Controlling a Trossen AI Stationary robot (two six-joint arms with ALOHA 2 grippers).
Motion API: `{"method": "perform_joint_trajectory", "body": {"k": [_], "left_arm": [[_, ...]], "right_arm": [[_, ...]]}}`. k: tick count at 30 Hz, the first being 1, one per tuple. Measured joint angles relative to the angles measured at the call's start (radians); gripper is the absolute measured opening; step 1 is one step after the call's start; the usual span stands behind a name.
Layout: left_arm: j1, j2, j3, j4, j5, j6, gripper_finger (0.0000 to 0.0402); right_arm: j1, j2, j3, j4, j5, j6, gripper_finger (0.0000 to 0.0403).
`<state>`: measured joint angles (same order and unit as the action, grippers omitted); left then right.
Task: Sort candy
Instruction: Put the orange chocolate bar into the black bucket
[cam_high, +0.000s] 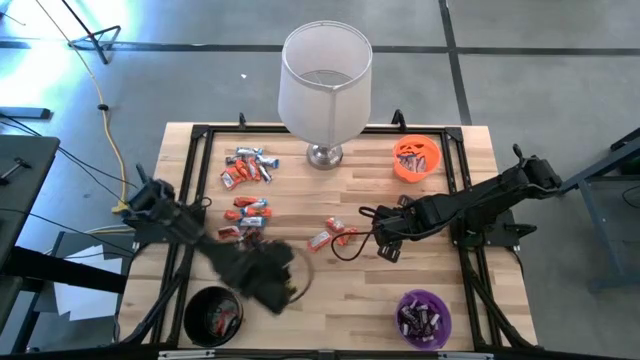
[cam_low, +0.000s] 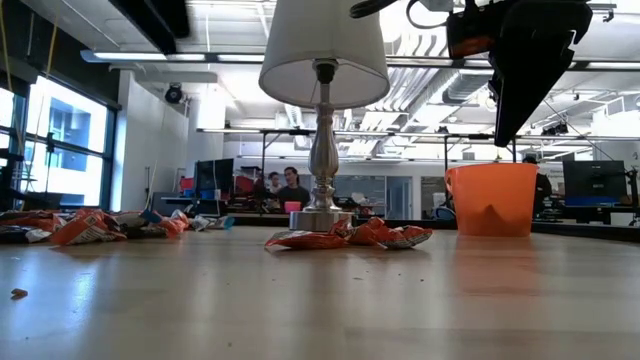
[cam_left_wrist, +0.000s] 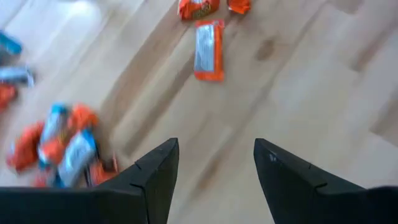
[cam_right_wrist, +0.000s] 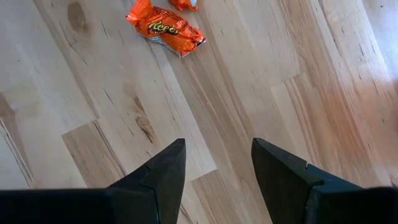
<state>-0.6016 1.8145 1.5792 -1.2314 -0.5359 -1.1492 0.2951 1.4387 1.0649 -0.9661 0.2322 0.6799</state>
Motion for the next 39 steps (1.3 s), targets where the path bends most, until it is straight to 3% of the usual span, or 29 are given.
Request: {"method": "perform_joint_trajectory", "body": {"k": [6,12,23,39], "left_arm": [[0.169,0.090,-0.080,0.246,0.144,0.296,0.0197],[0.273,0.170,-0.081,0.358,0.164,0.465,0.0197],[0.371,0.233,-0.078,0.494,0.188,0.582,0.0197],[0.400,0.280,-0.080,0.467,0.184,0.538,0.0197]], "right_arm": [[0.000,0.000,0.000,0.003,0.000,0.000,0.0180],[0.000,0.000,0.000,0.007,0.000,0.000,0.0180],[0.000,0.000,0.000,0.007,0.000,0.000,0.0180],[0.000,0.000,0.000,0.009,0.000,0.000,0.0180]]}}
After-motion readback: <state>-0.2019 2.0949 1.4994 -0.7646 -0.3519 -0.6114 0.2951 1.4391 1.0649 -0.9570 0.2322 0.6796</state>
